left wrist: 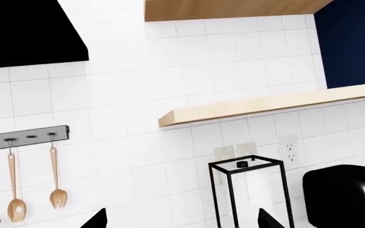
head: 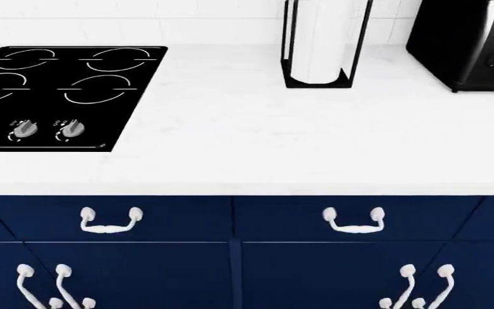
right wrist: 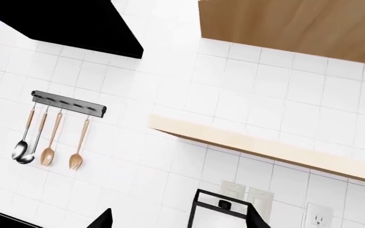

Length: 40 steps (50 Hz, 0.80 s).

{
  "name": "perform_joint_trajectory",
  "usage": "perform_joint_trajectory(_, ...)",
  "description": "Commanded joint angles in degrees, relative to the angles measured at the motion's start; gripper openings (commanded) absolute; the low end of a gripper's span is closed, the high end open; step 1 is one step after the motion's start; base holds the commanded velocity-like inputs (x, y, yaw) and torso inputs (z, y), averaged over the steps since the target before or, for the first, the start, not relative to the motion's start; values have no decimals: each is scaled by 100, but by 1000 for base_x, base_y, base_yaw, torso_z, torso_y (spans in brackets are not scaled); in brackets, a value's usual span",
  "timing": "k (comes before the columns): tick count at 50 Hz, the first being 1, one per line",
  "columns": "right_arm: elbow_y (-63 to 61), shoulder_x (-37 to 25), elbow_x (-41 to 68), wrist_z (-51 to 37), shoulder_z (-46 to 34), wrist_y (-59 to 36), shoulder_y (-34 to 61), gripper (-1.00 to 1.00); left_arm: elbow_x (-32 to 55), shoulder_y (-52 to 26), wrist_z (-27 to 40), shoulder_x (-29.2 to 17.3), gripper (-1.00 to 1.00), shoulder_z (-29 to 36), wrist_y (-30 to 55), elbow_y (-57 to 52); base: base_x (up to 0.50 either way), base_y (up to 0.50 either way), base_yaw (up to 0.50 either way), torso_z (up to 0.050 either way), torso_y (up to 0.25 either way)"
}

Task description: Place the two vegetables and bowl onto the tray for setting up a vegetable dip station.

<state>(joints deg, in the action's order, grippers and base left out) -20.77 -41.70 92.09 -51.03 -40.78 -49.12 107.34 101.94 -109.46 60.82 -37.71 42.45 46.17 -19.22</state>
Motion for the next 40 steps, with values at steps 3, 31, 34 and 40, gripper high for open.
perform_joint_trajectory(3,7,-5,-3,0,2,-5,-4,100,13,-18,13,6,100,-6,2,1,0,-500,0,0,0)
perform_joint_trajectory(31,1,4,-24,6,2,0,-24,100,9,-3,13,7,100,-10,-7,-7,0,-500,0,0,0)
perform_joint_trajectory(34,5,6,-21,5,6,7,-29,100,0,13,-3,7,100,-10,-14,-9,0,-500,0,0,0)
perform_joint_trajectory(40,11,-3,-16,6,15,5,-23,100,11,18,-4,10,100,-18,-25,-4,0,-500,0,0,0)
